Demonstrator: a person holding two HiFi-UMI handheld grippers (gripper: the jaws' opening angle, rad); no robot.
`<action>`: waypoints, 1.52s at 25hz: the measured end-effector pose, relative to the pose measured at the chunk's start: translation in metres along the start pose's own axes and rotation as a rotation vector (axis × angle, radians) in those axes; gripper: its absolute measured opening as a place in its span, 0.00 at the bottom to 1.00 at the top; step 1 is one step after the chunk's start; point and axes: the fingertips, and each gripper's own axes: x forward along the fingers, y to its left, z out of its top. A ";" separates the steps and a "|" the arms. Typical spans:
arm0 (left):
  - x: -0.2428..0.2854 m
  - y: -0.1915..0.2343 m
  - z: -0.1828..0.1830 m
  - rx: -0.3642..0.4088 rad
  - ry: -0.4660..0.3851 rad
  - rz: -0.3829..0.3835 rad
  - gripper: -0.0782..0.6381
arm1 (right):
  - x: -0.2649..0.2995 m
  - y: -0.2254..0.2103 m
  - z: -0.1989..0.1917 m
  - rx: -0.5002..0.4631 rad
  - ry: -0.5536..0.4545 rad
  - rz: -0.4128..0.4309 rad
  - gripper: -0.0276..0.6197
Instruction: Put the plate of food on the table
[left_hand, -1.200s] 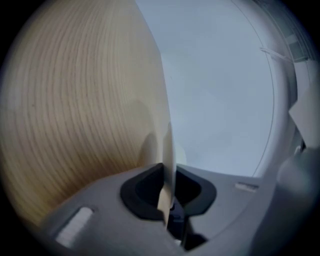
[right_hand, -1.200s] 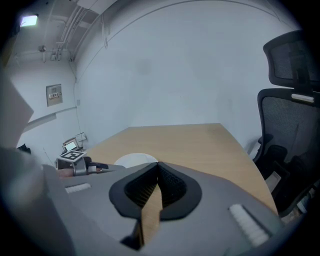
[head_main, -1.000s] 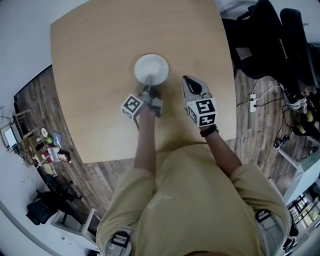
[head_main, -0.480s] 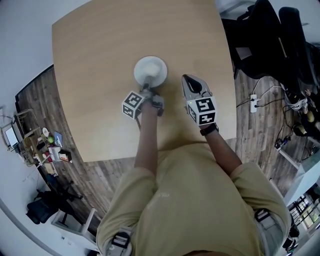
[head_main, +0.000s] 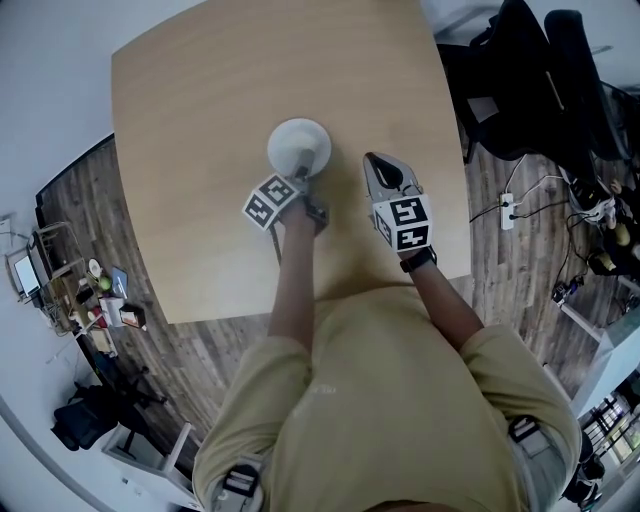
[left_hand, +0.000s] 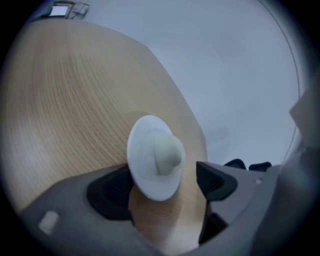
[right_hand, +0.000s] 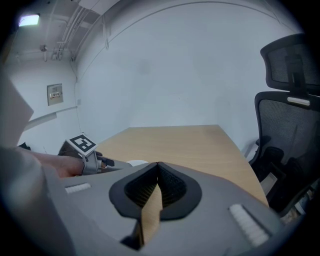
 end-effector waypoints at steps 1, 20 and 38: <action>-0.001 -0.002 -0.003 0.054 0.020 0.022 0.67 | -0.001 0.000 0.001 -0.002 -0.002 0.002 0.05; -0.084 -0.041 -0.012 0.758 -0.035 0.096 0.80 | -0.054 0.007 0.020 -0.037 -0.096 0.002 0.05; -0.220 -0.128 -0.075 1.012 -0.407 -0.092 0.43 | -0.162 0.030 0.013 -0.091 -0.214 0.024 0.05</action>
